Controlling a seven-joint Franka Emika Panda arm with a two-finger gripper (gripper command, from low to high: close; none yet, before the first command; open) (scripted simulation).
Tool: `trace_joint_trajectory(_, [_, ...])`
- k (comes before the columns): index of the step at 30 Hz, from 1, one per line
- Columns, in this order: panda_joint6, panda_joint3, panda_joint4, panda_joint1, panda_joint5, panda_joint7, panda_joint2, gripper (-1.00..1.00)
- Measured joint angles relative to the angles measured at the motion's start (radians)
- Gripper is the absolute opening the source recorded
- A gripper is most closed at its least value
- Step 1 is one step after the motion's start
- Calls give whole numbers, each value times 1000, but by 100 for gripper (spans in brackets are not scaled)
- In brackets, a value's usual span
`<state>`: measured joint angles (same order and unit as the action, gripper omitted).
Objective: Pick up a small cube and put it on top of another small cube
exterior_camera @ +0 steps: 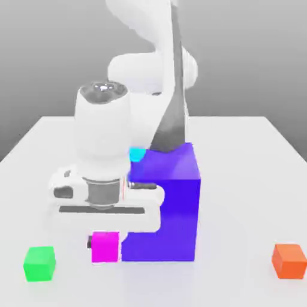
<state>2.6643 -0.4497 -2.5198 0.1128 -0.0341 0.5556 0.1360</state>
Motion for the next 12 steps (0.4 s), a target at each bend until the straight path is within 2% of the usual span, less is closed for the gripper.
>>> trace_joint_trajectory(4, [-43, -55, 33, -106, -107, -78, 20, -100])
trace_joint_trajectory(8, [52, 25, 48, -181, -248, -184, 146, -100])
trace_joint_trajectory(9, [70, 43, 50, -195, -273, -202, 169, 100])
trace_joint_trajectory(12, [70, 43, 50, -195, -273, -202, 169, 100])
